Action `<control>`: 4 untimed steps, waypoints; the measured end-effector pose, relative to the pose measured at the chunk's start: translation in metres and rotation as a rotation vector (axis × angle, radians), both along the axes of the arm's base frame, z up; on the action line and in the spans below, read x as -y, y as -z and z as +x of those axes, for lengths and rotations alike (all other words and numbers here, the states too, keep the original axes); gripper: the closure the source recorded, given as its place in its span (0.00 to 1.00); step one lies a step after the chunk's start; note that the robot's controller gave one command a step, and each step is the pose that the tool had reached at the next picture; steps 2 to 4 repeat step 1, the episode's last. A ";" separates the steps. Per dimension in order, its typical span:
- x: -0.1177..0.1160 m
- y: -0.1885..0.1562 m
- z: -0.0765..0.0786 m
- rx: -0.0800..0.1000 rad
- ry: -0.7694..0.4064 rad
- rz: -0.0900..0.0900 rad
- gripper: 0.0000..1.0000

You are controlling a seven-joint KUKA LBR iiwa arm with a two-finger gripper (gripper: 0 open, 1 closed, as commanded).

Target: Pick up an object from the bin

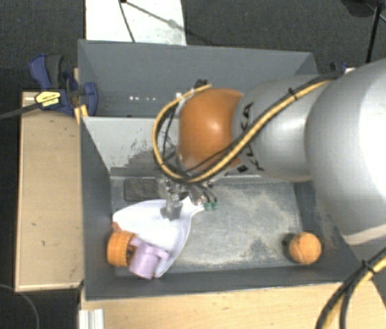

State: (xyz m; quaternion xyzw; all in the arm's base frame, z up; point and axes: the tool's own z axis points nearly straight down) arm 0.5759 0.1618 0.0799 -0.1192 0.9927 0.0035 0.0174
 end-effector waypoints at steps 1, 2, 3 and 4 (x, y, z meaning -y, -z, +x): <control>0.000 0.000 0.000 0.000 0.001 0.000 1.00; 0.000 0.000 0.000 0.000 0.001 0.000 1.00; 0.000 0.000 0.000 0.000 0.001 0.000 1.00; 0.000 0.000 0.000 0.000 0.001 0.000 1.00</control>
Offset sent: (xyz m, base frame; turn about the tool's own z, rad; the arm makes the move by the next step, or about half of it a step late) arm -0.0051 0.0057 0.1232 -0.0087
